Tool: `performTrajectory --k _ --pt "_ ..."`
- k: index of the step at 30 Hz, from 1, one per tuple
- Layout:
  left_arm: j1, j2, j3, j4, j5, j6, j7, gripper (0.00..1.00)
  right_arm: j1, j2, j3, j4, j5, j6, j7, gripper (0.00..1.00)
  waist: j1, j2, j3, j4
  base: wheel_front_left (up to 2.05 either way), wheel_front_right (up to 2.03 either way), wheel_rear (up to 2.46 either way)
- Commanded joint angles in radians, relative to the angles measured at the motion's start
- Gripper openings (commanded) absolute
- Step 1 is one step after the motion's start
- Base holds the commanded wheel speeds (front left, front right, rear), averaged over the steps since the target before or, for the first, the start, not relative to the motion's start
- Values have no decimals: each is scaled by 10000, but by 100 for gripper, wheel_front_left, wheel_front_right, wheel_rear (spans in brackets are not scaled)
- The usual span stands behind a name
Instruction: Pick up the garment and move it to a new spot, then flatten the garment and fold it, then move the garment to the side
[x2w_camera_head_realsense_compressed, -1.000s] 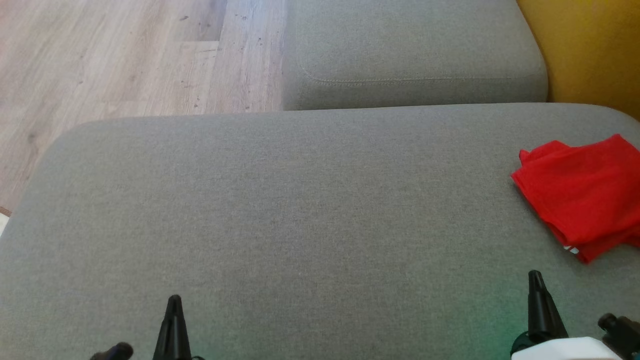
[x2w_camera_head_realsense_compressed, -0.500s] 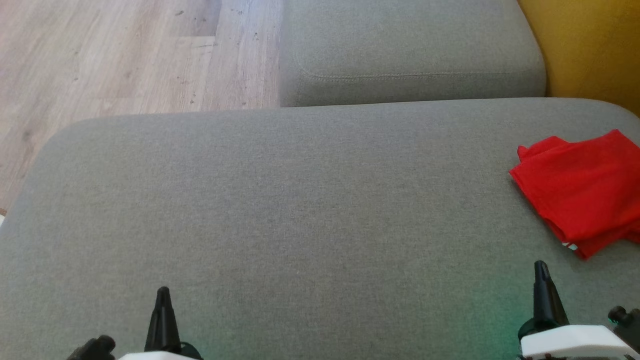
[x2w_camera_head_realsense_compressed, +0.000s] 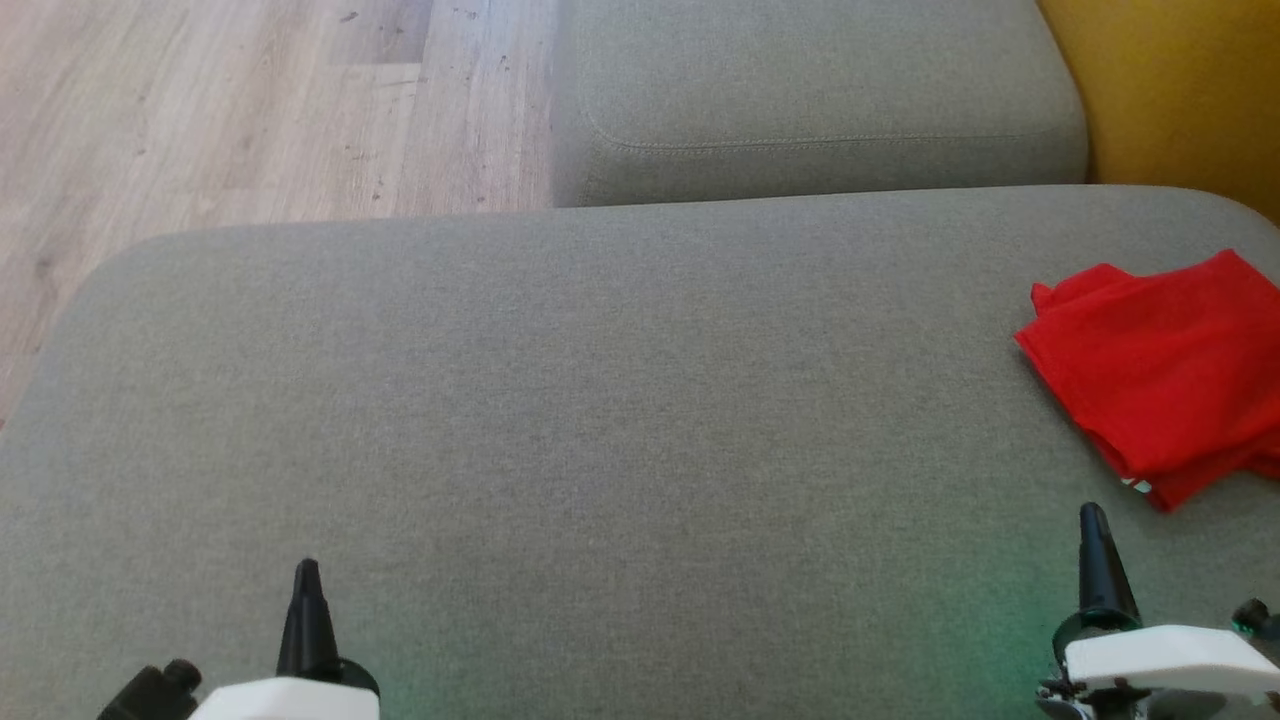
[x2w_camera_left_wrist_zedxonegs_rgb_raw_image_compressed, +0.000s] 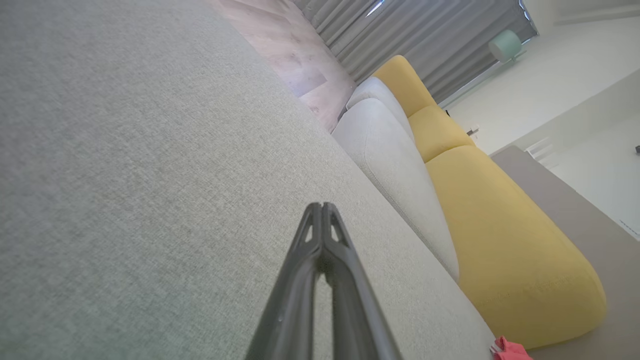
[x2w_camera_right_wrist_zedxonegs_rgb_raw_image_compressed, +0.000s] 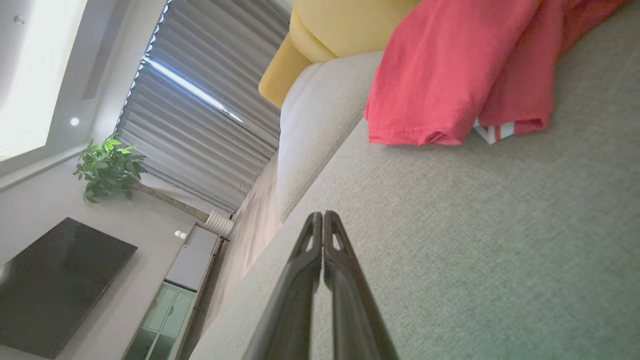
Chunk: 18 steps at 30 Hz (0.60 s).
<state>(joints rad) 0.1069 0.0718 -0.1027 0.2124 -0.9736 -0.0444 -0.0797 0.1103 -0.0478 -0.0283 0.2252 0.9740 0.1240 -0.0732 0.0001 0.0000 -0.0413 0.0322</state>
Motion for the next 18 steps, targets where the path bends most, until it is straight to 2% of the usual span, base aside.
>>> performTrajectory --k 1,18 --pt "-553 125 288 -255 -294 -83 40 0 -571 -240 63 -251 310 39 61 0 -1 0 11 -8 0 0 0" --pt "-1049 127 733 -77 -2355 -332 519 0 -1074 -254 -115 -115 2331 48 544 0 -1 0 149 -108 0 0 0"
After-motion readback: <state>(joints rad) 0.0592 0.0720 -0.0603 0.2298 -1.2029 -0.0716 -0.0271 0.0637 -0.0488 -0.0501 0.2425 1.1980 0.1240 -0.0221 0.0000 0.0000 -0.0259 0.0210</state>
